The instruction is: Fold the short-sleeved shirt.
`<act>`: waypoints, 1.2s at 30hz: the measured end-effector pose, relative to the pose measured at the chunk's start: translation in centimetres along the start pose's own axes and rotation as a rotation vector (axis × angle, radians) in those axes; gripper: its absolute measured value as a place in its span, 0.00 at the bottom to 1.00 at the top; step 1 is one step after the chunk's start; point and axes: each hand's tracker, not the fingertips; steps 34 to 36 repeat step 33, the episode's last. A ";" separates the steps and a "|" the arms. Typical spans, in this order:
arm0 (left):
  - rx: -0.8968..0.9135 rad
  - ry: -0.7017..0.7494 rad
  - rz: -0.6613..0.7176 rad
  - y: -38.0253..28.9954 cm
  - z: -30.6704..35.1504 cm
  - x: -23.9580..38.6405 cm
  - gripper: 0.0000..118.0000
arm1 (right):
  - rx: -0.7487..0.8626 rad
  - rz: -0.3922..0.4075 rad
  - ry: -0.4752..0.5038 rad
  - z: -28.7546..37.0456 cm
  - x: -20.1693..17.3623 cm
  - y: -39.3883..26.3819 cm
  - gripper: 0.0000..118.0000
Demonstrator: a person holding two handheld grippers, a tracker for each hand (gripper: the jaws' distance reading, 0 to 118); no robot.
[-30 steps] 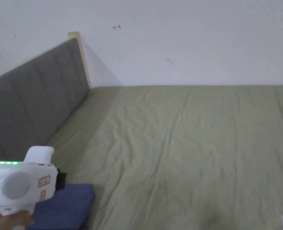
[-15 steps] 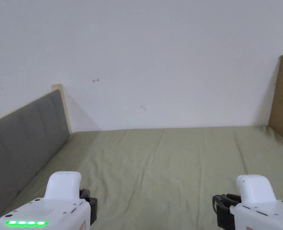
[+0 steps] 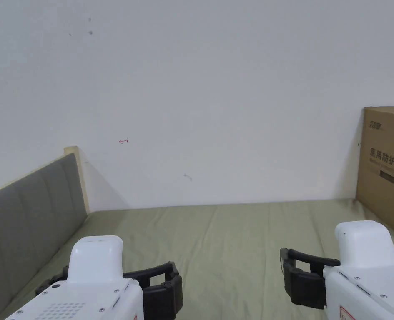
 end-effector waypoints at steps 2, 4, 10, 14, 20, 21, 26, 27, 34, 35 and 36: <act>0.036 -0.011 -0.002 -0.5 0.1 0.1 1.00 | 0.023 0.011 -0.033 0.2 0.1 0.0 0.87; 0.029 0.016 -0.027 0.0 0.3 0.6 1.00 | 0.029 0.007 -0.051 0.4 0.2 0.3 0.87; 0.050 0.021 -0.055 -0.5 0.9 0.8 1.00 | 0.052 -0.024 -0.067 0.8 0.7 0.8 0.90; 0.013 -0.030 0.030 -0.1 1.2 0.4 1.00 | 0.037 -0.023 -0.063 0.8 0.8 0.9 0.90; 0.056 0.019 -0.008 0.0 1.4 0.8 1.00 | 0.033 -0.004 -0.066 0.7 0.5 1.1 0.90; 0.053 0.020 -0.005 0.0 1.5 0.8 1.00 | 0.035 -0.005 -0.068 0.7 0.5 1.1 0.90; 0.061 0.007 -0.004 0.0 1.5 0.9 1.00 | 0.026 -0.001 -0.058 0.5 0.3 1.1 0.90; 0.060 0.009 -0.008 0.0 1.5 0.9 1.00 | 0.023 0.006 -0.059 0.5 0.3 1.1 0.90; 0.053 0.008 0.011 0.1 1.0 0.8 1.00 | 0.022 0.001 -0.046 0.6 0.2 1.0 0.90; 0.053 0.008 0.011 0.1 1.0 0.8 1.00 | 0.022 0.001 -0.046 0.6 0.2 1.0 0.90; 0.053 0.008 0.011 0.1 1.0 0.8 1.00 | 0.022 0.001 -0.046 0.6 0.2 1.0 0.90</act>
